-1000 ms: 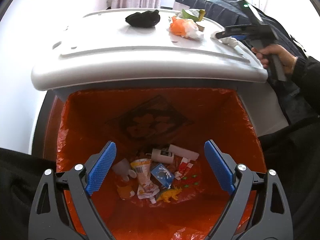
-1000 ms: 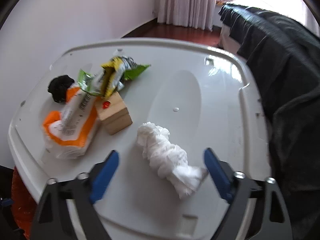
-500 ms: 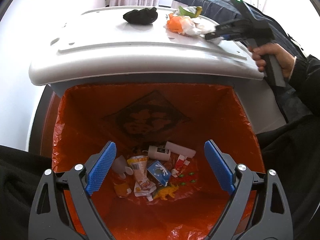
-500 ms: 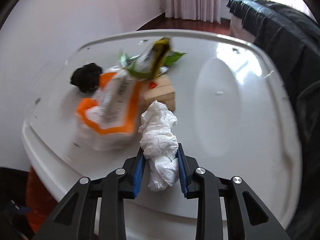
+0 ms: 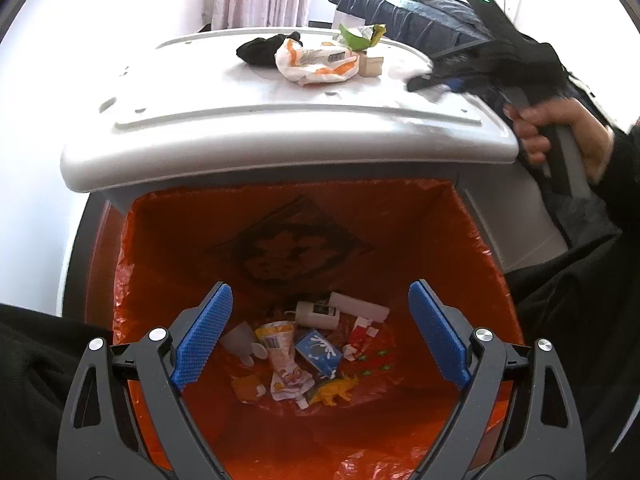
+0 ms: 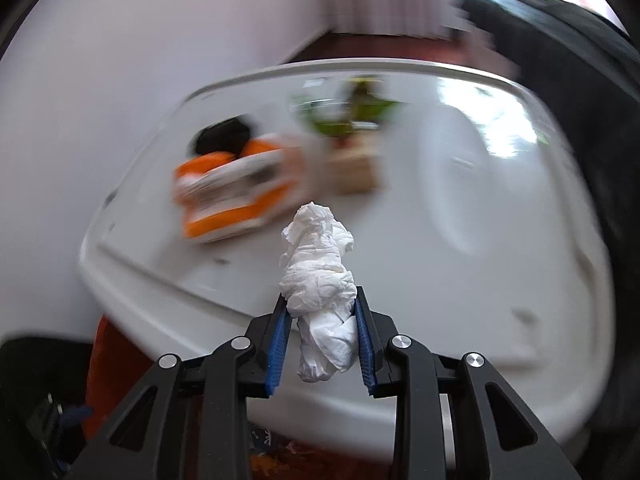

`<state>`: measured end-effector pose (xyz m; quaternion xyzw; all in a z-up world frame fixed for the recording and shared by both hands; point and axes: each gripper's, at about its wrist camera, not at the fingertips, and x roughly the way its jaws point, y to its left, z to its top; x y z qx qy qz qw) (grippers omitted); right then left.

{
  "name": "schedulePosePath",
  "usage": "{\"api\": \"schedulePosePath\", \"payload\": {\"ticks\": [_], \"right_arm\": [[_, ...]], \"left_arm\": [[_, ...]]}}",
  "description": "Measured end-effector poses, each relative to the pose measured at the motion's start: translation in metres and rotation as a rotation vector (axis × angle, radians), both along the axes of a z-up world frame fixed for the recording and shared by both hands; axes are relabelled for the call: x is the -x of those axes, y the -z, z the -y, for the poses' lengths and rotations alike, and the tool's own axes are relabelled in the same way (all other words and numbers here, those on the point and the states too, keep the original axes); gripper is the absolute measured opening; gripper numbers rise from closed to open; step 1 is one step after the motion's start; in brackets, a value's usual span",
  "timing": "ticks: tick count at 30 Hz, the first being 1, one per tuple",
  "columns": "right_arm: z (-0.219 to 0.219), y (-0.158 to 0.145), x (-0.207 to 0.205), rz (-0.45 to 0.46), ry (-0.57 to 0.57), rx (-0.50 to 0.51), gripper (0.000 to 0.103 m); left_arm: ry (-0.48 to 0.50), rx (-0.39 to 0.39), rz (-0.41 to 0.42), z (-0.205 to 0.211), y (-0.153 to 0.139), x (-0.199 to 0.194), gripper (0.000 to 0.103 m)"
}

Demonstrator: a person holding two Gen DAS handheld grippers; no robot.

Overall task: Collect trash
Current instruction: 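Grasp the white crumpled tissue with the right tool while the left tool grasps the orange-white bag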

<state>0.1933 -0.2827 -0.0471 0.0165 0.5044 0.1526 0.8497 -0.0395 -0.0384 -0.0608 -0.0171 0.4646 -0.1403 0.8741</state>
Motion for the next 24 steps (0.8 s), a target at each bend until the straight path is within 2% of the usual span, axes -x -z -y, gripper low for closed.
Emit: {"api": "schedulePosePath", "payload": {"ticks": [4,9,11,14,18,21,23,24], "right_arm": [[0.033,-0.025,0.038,0.024,0.180,-0.103,0.030],[0.049,-0.039,0.069,0.068,0.287,-0.270,0.030],[0.050,-0.044,0.070,0.090,0.305,-0.267,0.030],[0.047,-0.051,0.067,0.137,0.313,-0.206,0.030],[0.048,-0.056,0.064,0.159,0.301,-0.206,0.031],[0.048,-0.057,0.062,0.159,0.294,-0.219,0.031],[0.045,-0.057,0.056,0.156,0.289,-0.224,0.031],[0.044,-0.057,0.054,0.152,0.285,-0.231,0.031]], "left_arm": [[0.024,0.022,0.018,0.003,-0.020,-0.023,0.088],[0.092,0.000,0.053,0.023,-0.042,-0.089,0.090],[0.121,-0.036,0.083,0.032,-0.044,-0.115,0.090],[0.158,-0.081,0.105,0.040,-0.042,-0.162,0.090],[0.135,-0.051,0.084,0.035,-0.032,-0.220,0.090],[0.105,0.015,0.050,0.029,-0.018,-0.254,0.090],[0.083,-0.004,0.048,0.034,-0.007,-0.271,0.090],[0.070,-0.028,0.058,0.036,-0.004,-0.275,0.085]]}}
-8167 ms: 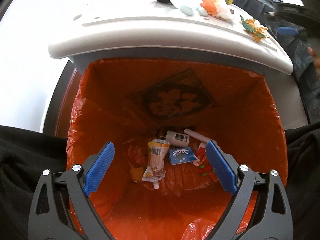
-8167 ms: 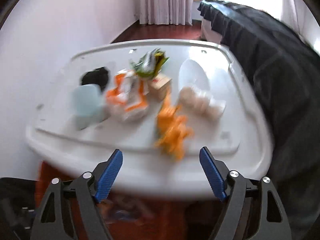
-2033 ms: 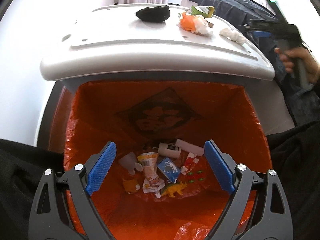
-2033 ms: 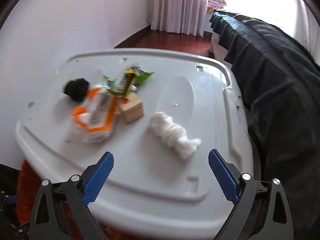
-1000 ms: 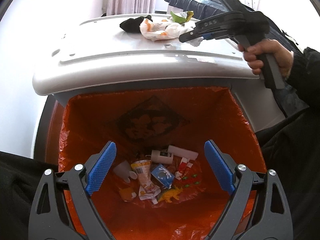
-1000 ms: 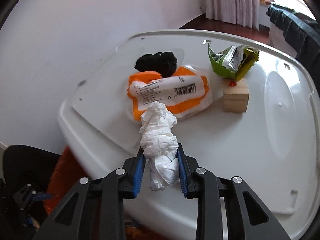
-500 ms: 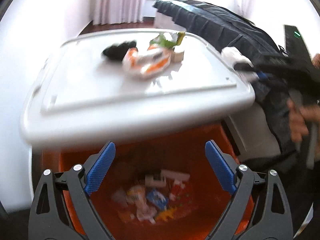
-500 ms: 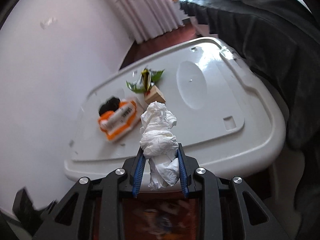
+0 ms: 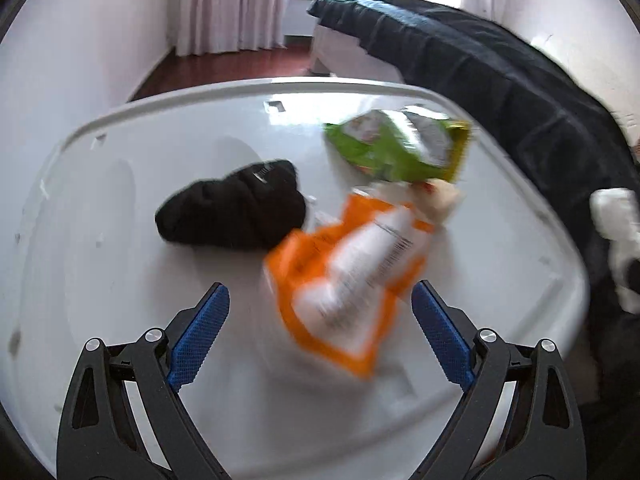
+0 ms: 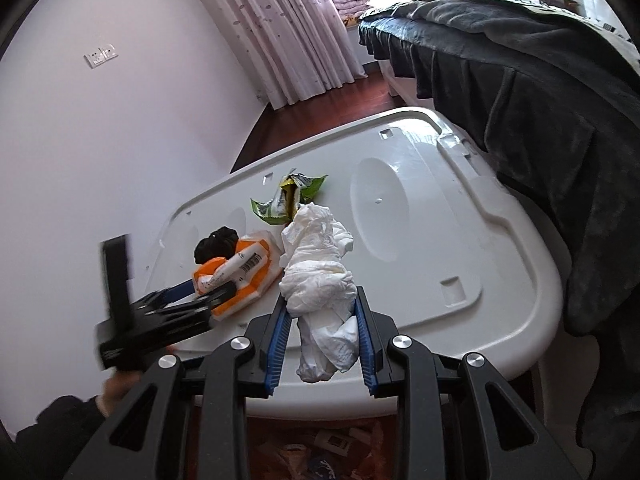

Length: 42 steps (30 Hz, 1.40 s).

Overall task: Collect trash
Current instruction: 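Grasp the white crumpled tissue with the right tool while the left tool grasps the orange-white bag, then carry the tissue and bag over the bin and open both tools to drop them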

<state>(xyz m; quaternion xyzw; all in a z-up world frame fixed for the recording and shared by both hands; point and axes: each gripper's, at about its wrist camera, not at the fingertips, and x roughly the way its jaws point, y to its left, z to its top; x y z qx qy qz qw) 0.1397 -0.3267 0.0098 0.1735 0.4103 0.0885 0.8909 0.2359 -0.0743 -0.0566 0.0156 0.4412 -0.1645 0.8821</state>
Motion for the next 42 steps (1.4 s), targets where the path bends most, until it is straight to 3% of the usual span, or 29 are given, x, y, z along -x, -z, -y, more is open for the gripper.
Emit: {"api": "schedulePosePath", "payload": {"ticks": [1,2,4,7,17,26,31,35,38,42], "right_arm": [[-0.002,0.001,-0.003,-0.004,-0.007,-0.008,0.031],[-0.004,0.001,-0.005,-0.007,-0.014,-0.013,0.031],[-0.010,0.001,-0.008,-0.006,-0.026,-0.004,0.031],[-0.016,0.001,-0.008,-0.005,-0.040,0.016,0.031],[-0.012,-0.001,-0.004,0.006,-0.012,0.011,0.031],[-0.015,-0.001,-0.001,-0.001,-0.013,0.000,0.031],[-0.025,-0.001,0.013,0.020,-0.044,0.007,0.031],[-0.037,-0.002,0.046,0.070,-0.078,0.017,0.031],[-0.048,0.011,0.086,0.087,-0.088,0.018,0.031],[-0.058,0.045,0.138,0.035,-0.092,0.052,0.031]], "left_arm": [[-0.003,-0.022,0.000,0.004,0.005,-0.005,0.062],[0.021,0.008,-0.030,0.006,0.010,-0.009,0.051],[0.014,0.023,0.006,0.006,0.004,-0.006,0.034],[0.015,-0.011,0.026,0.009,0.005,0.005,0.025],[0.029,-0.109,0.169,0.016,-0.010,0.090,0.022],[-0.024,-0.068,0.251,-0.004,-0.069,0.163,0.021],[-0.066,-0.087,0.206,-0.025,-0.074,0.215,0.021],[-0.097,-0.084,0.163,-0.044,-0.067,0.260,0.021],[-0.121,-0.082,0.138,-0.052,-0.057,0.292,0.021],[-0.126,-0.122,0.087,-0.060,-0.034,0.318,0.021]]}}
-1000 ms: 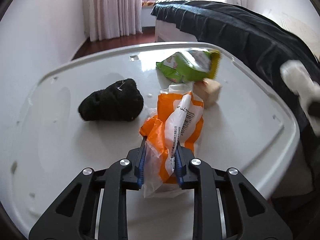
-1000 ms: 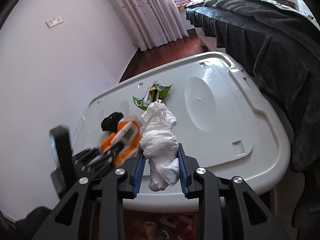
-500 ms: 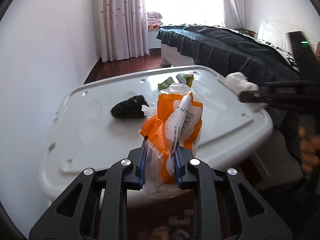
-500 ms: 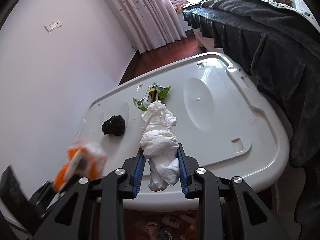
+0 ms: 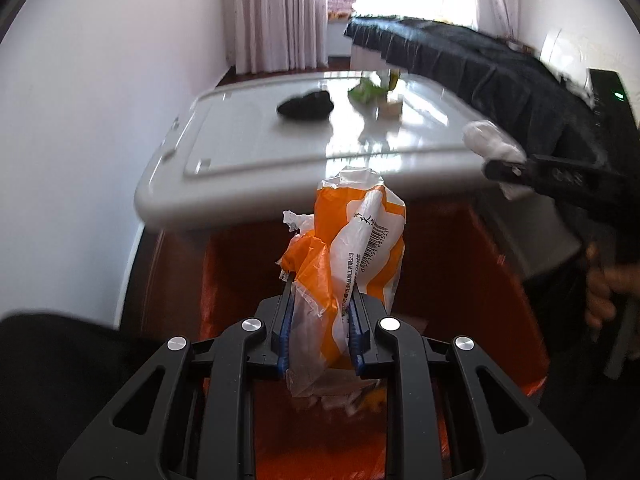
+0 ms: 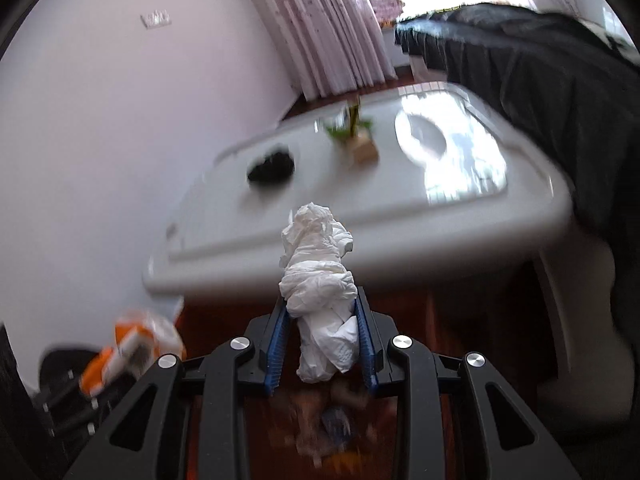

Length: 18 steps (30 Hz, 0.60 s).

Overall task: Collect trash
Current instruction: 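Carry the tissue and bag over the bin and open both tools to drop them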

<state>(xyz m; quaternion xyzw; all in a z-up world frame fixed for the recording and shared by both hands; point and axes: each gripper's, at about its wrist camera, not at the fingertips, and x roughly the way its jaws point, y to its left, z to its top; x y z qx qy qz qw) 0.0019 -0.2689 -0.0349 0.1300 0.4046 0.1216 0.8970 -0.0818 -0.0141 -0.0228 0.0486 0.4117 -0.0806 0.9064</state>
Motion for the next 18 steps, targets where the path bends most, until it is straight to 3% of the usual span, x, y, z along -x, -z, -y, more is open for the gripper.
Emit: {"api": "schedulePosePath", "payload": {"ticks": [8,18], "right_arm": [[-0.014,0.048,0.028,-0.190,-0.040,0.023,0.031],[-0.040,0.062,0.028,-0.210,-0.109,0.121,0.032]], "left_arm": [[-0.033,0.000,-0.110,-0.010,0.025,-0.004,0.021],[-0.010,0.003,-0.158,-0.008,0.041,-0.003,0.022]]}}
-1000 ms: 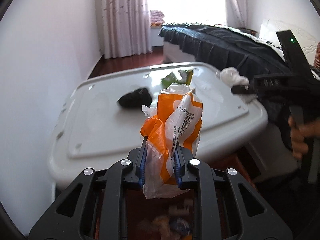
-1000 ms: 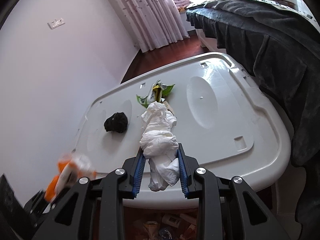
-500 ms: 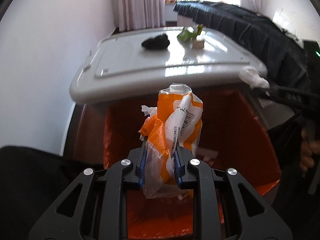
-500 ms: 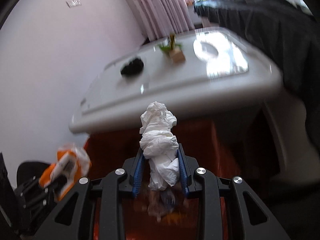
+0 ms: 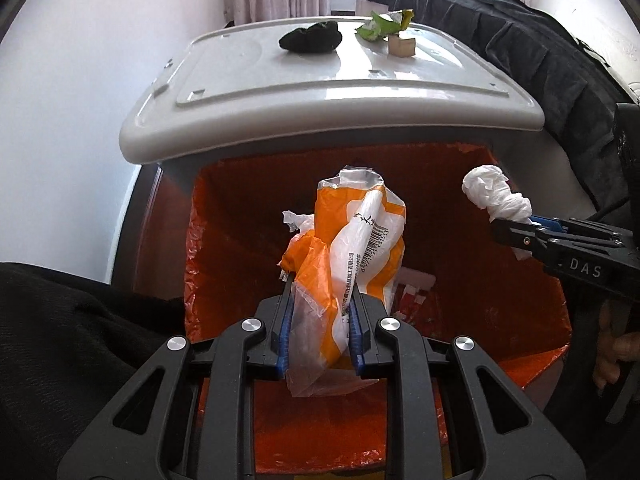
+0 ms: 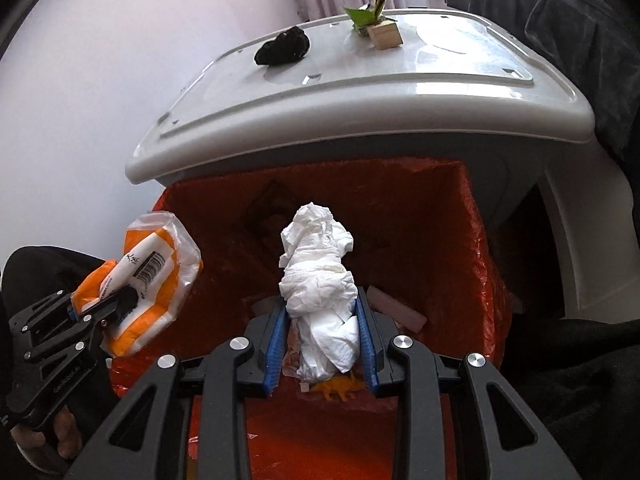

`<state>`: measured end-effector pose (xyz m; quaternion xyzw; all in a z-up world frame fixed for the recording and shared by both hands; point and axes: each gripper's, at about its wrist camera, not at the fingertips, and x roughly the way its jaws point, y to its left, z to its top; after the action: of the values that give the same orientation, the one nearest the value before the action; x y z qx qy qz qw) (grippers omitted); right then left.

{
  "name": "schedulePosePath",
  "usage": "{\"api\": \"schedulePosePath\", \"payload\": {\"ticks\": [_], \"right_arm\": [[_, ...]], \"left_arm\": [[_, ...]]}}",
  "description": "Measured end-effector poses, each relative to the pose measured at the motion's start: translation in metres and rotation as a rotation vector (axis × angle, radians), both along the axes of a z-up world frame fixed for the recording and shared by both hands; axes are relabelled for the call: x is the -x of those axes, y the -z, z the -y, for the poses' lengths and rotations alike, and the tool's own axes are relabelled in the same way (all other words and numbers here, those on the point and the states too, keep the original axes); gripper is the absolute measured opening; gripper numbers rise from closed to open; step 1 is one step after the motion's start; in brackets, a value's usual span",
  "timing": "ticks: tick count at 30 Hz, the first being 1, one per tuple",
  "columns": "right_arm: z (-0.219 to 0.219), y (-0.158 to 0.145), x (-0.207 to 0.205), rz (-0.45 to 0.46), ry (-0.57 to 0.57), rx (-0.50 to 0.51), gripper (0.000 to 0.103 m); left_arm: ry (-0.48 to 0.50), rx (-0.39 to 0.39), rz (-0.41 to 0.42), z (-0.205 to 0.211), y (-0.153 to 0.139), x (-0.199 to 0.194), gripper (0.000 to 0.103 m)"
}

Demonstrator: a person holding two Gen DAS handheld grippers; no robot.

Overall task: Collect trash
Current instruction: 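Carry the tissue and bag over the bin and open both tools to drop them, then grasp the wooden block with red heart using the right tool while the left tool grasps the black sock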

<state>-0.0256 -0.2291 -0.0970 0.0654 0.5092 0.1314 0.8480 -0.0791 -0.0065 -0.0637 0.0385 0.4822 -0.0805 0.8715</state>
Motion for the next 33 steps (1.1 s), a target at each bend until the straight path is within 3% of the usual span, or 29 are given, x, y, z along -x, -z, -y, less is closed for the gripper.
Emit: {"api": "schedulePosePath", "payload": {"ticks": [2,3,4,6,13,20,29,33], "right_arm": [[0.000,0.003,-0.002,-0.014,0.005,0.007,0.040],[0.000,0.004,-0.003,-0.024,0.013,0.015,0.050],[0.001,0.006,-0.005,-0.034,0.021,0.019,0.070],[0.007,0.006,-0.006,-0.030,0.056,0.014,0.071],[0.029,0.004,-0.008,-0.029,0.155,-0.060,0.071],[0.034,0.003,-0.010,-0.023,0.188,-0.069,0.071],[0.046,-0.027,-0.030,0.034,0.218,-0.067,0.093],[0.054,-0.058,-0.061,0.101,0.215,-0.042,0.094]], "left_arm": [[0.007,0.013,-0.006,0.000,0.001,0.000,0.024],[0.007,0.007,-0.009,0.001,0.001,0.000,0.034],[0.004,-0.020,-0.018,0.003,0.004,-0.001,0.062],[-0.012,-0.056,-0.021,0.004,0.006,-0.002,0.090],[0.002,-0.060,-0.018,0.005,0.005,-0.001,0.090],[0.004,-0.081,-0.010,0.009,0.002,-0.003,0.090],[-0.010,-0.046,0.035,0.015,-0.026,-0.035,0.090],[-0.027,-0.039,0.089,0.018,-0.048,-0.062,0.090]]}}
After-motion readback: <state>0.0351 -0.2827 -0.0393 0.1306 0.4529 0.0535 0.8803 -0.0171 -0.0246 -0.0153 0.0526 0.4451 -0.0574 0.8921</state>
